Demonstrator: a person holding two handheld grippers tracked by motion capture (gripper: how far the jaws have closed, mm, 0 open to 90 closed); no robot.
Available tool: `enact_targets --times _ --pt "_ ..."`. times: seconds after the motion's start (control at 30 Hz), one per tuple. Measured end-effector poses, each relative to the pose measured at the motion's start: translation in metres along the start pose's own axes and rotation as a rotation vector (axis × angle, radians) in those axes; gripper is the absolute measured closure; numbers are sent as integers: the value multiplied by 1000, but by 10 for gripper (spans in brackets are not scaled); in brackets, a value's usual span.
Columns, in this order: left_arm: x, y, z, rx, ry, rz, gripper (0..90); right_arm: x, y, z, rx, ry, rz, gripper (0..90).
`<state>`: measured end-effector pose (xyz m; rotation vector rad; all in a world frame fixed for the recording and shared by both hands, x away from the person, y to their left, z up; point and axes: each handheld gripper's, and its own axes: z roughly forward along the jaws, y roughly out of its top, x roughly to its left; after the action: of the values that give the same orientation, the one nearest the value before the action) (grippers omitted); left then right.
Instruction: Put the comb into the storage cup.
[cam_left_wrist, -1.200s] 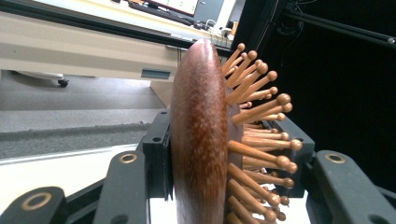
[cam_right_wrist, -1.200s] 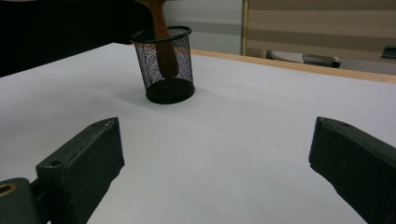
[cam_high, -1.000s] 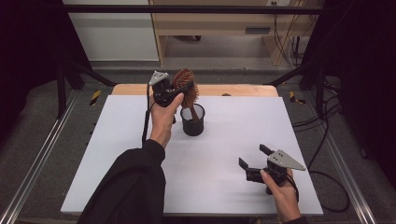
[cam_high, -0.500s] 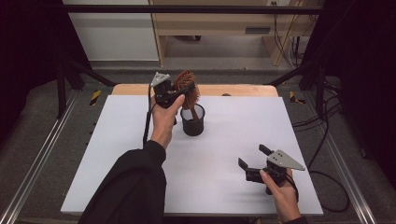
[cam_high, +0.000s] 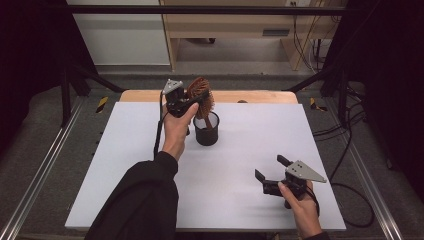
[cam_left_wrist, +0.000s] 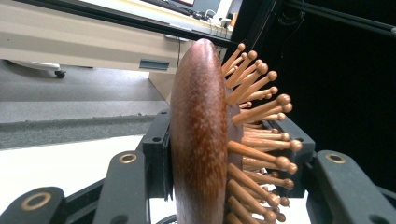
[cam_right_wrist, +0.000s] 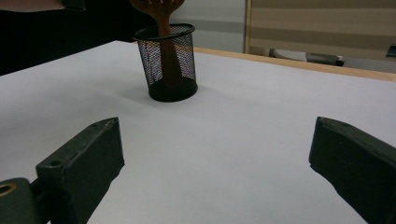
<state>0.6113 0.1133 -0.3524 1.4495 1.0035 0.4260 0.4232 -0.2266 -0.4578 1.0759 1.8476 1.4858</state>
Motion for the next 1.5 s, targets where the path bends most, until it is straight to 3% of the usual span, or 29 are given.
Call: enact_targets --times 0.33,0.77,0.9,1.03,1.5 --pt "1 -5 2 14 6 12 494 1 0 0 6 3 -1 36" --pt "4 -6 1 11 9 -30 494 0 -1 1 2 1 7 36" --pt "4 -5 -1 10 10 -33 494 -1 -1 1 -1 -1 7 36" --pt "0 -6 0 19 10 -8 493 0 -1 2 2 3 5 36" --pt "7 -8 0 4 9 -38 493 0 -2 2 8 1 1 35"
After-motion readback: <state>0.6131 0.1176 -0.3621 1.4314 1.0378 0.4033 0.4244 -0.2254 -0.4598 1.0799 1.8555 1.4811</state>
